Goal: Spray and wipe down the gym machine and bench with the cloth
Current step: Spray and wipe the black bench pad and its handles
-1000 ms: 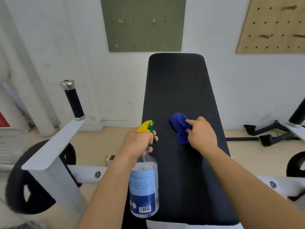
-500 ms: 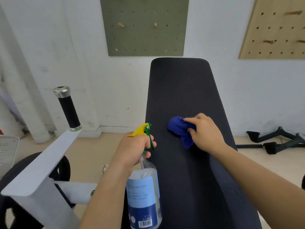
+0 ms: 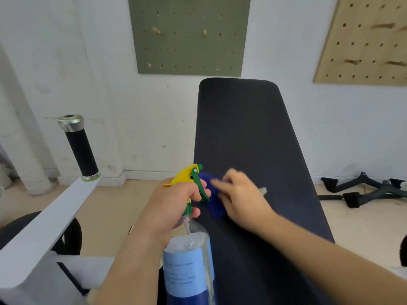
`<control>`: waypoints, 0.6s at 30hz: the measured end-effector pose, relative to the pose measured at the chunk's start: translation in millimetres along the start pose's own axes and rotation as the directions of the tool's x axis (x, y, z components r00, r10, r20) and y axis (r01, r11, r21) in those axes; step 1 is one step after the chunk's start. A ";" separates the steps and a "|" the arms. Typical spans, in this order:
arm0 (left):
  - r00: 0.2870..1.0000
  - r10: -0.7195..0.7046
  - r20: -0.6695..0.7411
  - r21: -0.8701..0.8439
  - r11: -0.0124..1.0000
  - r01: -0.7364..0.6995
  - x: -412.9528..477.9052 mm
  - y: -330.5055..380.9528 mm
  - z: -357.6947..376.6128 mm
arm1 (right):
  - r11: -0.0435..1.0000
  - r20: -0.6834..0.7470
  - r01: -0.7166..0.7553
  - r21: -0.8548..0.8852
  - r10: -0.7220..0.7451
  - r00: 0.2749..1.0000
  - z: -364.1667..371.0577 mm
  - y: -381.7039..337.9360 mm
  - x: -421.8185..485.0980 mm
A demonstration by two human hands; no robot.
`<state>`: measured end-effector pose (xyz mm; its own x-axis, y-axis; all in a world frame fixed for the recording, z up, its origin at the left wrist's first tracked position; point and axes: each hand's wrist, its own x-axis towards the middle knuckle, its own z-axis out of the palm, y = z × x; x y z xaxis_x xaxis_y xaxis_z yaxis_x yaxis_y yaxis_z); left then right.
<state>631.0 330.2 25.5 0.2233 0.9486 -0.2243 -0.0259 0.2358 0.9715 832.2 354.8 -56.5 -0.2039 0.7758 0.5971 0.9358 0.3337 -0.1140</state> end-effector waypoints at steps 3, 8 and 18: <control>1.000 0.001 -0.010 0.011 1.000 -0.001 -3.8 -1.4 -0.7 | 0.990 0.072 0.136 0.030 -0.137 0.988 -7.9 -8.8 -43.1; 0.999 -0.015 -0.039 -0.010 1.000 0.015 2.1 -4.6 1.6 | 0.993 0.051 0.056 -0.102 -0.051 0.997 -2.0 25.6 47.6; 0.997 -0.062 -0.042 -0.089 0.994 0.058 27.7 -4.6 5.6 | 0.934 -0.105 -0.345 -0.096 0.335 0.936 16.4 42.7 148.5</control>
<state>642.8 354.2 15.3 0.1833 0.9402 -0.2870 -0.0998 0.3082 0.9461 837.3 493.1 14.3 0.1525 0.7817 0.6047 0.9718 -0.0074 -0.2356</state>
